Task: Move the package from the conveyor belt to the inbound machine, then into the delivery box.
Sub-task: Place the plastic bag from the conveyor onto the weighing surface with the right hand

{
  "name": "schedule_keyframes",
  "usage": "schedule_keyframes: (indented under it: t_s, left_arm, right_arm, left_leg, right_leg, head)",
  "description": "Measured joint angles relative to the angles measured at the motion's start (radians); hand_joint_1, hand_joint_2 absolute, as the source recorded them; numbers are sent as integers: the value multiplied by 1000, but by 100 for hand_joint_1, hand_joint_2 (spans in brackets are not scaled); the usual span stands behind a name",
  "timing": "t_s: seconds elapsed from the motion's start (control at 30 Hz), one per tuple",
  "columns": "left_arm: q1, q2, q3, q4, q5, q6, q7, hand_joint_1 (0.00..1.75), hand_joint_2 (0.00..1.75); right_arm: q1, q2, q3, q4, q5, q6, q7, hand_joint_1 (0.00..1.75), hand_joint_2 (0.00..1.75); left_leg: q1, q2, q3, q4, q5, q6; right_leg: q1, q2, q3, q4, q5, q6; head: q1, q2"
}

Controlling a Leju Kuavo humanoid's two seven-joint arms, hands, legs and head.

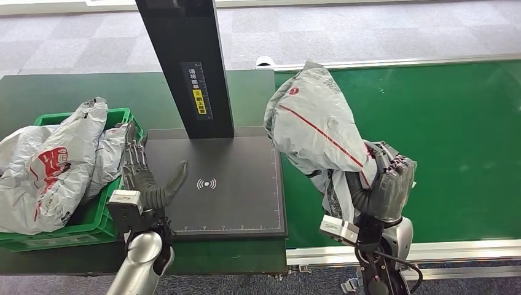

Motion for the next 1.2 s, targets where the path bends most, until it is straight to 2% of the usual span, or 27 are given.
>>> schedule_keyframes:
  t_s: [0.13, 0.2, 0.3, 0.47, 0.53, 0.6, 0.67, 0.77, 0.87, 1.07, 1.13, 1.2]
  left_arm:
    - [0, 5, 0, -5, 10, -11, 0, 0, 175]
    - [-1, 10, 1, -6, 20, -24, 0, 0, 175]
    - [-9, 19, 3, -6, 35, -52, 0, 0, 175]
    - [-22, 32, 14, -5, 43, -87, 0, 0, 175]
    - [-30, 35, 18, 1, 44, -118, 0, 0, 175]
    - [-44, 39, 24, 14, 49, -167, 0, 0, 175]
    - [-56, 46, 35, 27, 58, -212, 0, 0, 175]
    - [-66, 55, 51, 42, 62, -238, 0, 0, 175]
    - [-70, 61, 64, 50, 57, -240, 0, 0, 175]
    - [-85, 80, 104, 55, 37, -242, 0, 0, 175]
    - [-91, 88, 130, 55, 35, -257, 0, 0, 175]
    - [-92, 94, 153, 55, 21, -268, 0, 0, 175]
  right_arm:
    - [0, -2, 12, 12, 40, 0, 2, 175, 175]
    - [-12, -10, 33, 44, 118, 3, 20, 175, 175]
    - [-41, -36, 92, 135, 250, 3, 40, 175, 175]
    - [-99, -65, 167, 295, 316, 10, 46, 175, 175]
    - [-150, -73, 210, 380, 358, 61, 63, 175, 175]
    - [-224, -76, 271, 489, 390, 154, 90, 175, 175]
    - [-304, -70, 333, 593, 401, 240, 119, 175, 175]
    - [-405, -57, 395, 705, 400, 292, 140, 175, 175]
    - [-463, -46, 430, 775, 389, 323, 147, 175, 175]
    - [-555, 13, 488, 881, 348, 485, 153, 175, 175]
    - [-571, 38, 508, 903, 342, 482, 163, 175, 175]
    - [-579, 62, 523, 919, 338, 428, 195, 175, 175]
  left_leg:
    - [0, 0, 0, 0, 0, 0]
    - [0, 1, 0, 0, 0, 0]
    - [0, 1, 1, 0, 0, 0]
    - [0, 0, 0, 0, 1, 0]
    - [0, 1, 0, 0, 1, 0]
    - [0, 1, 0, 0, 1, 0]
    - [0, 1, 0, 0, 2, 0]
    - [0, 1, 1, 0, 3, 0]
    - [0, 1, 1, 0, 3, 0]
    - [1, 1, 1, 0, 3, 0]
    - [1, 1, 1, 0, 3, 0]
    - [1, 1, 1, 0, 3, -1]
  right_leg:
    - [0, 0, 0, 0, 0, 0]
    - [0, 1, 0, 0, 0, 0]
    - [0, 2, 0, 0, 1, -1]
    - [0, 0, 0, 0, 1, -1]
    - [0, 1, 0, 0, 1, -1]
    - [0, 1, 0, 0, 1, 0]
    - [0, 0, 0, 0, 2, 0]
    - [0, 0, 0, 0, 2, 0]
    - [1, 0, 0, 1, 2, 0]
    - [1, 1, 0, 1, 2, 0]
    - [1, 1, 0, 1, 2, 0]
    - [2, 1, 0, 1, 2, 0]
  head:
    - [0, 0]
    - [0, 0]
    - [0, 0]
    - [0, 0]
    - [0, 0]
    - [0, 0]
    - [0, 0]
    - [0, 0]
    - [0, 0]
    - [0, 0]
    - [0, 0]
    - [0, 0]
